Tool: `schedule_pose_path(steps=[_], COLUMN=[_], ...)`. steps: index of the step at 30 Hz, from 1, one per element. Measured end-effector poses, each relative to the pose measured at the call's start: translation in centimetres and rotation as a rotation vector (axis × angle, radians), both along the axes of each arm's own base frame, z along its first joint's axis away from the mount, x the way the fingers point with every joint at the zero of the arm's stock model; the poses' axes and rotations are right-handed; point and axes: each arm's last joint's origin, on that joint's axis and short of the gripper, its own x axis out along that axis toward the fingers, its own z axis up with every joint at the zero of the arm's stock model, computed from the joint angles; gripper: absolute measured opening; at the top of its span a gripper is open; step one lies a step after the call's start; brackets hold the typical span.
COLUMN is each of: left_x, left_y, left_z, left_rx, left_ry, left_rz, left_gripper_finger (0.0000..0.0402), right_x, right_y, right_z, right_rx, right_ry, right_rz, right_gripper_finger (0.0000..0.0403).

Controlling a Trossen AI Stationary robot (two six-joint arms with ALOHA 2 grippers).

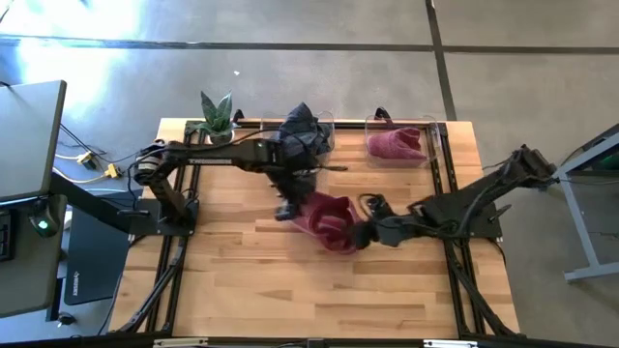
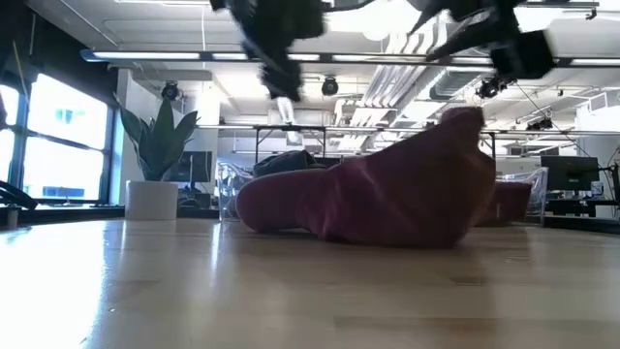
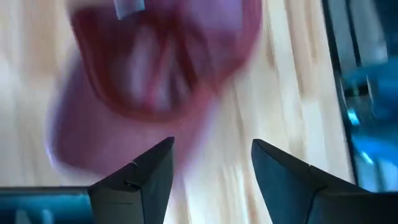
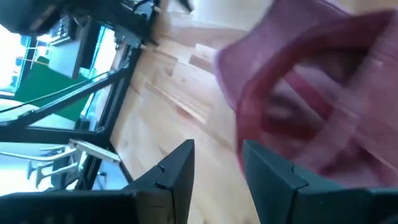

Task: Pick & Place hat
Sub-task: Put the red cap into the right transparent bin

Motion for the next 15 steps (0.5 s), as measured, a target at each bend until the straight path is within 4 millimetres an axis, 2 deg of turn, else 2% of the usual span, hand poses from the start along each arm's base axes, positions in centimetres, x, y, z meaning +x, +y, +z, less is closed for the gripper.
schedule_pose_path(steps=[3, 8, 11, 15], left_x=[-1.9, -6.6, -9.3, -11.5], left_y=[-0.9, -2.4, -3.3, -4.2], left_z=[0.7, 0.4, -1.4, -3.5], left_rx=[0.026, 0.043, -0.025, -0.143], left_ry=[0.092, 0.106, 0.106, 0.091], left_rz=[-0.004, 0.047, 0.131, 0.263], left_gripper_finger=[0.0200, 0.0185, 0.0180, 0.0179], right_x=[2.4, 5.6, 7.0, 8.2], right_y=[-1.3, -5.4, -8.2, -12.0], right_z=[-0.6, -1.5, -1.6, -2.6], right_rx=[-0.036, -0.051, -0.078, -0.089], right_ry=[0.038, 0.117, 0.138, 0.149], right_rz=[0.012, -0.001, 0.045, 0.174], right_gripper_finger=[0.0124, 0.0105, 0.0103, 0.0121])
